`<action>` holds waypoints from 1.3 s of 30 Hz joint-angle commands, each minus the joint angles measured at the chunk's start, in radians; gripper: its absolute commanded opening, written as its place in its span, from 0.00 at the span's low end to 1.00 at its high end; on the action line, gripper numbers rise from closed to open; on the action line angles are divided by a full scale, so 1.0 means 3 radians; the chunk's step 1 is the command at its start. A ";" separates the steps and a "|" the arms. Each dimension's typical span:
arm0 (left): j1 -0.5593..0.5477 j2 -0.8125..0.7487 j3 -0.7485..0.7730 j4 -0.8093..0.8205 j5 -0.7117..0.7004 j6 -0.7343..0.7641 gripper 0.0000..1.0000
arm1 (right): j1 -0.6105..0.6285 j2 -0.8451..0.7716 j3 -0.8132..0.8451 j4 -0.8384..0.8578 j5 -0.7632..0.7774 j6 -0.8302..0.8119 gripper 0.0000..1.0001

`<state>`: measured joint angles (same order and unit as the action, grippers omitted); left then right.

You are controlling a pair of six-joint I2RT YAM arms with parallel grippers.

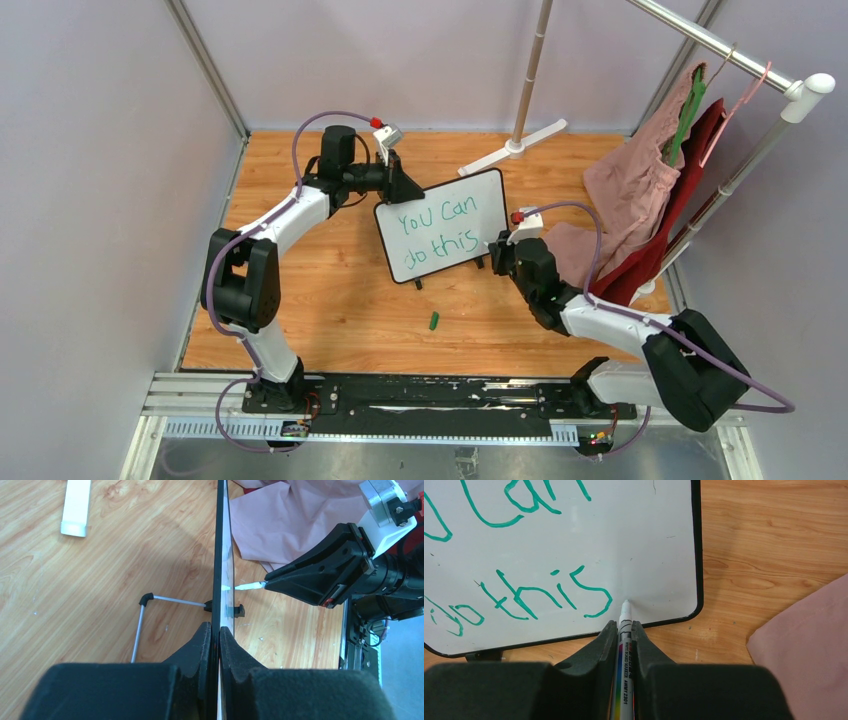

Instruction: Write a sentence on the whiteboard

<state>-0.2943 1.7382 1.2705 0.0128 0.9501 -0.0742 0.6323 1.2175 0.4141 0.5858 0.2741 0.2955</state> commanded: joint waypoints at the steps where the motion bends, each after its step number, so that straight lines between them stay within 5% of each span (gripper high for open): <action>1: -0.0118 0.0130 -0.0093 -0.0380 -0.0111 0.0119 0.00 | -0.0049 0.0036 0.0086 0.0139 0.0103 0.0047 0.00; 39: -0.0139 0.0097 -0.0098 -0.0380 -0.0127 0.0114 0.00 | -0.0050 0.0077 0.0114 -0.0092 0.0167 0.0026 0.00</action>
<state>-0.2977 1.7382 1.2705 0.0128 0.9379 -0.0746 0.6323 1.2480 0.4183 0.5888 0.2955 0.2966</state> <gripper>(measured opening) 0.121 0.165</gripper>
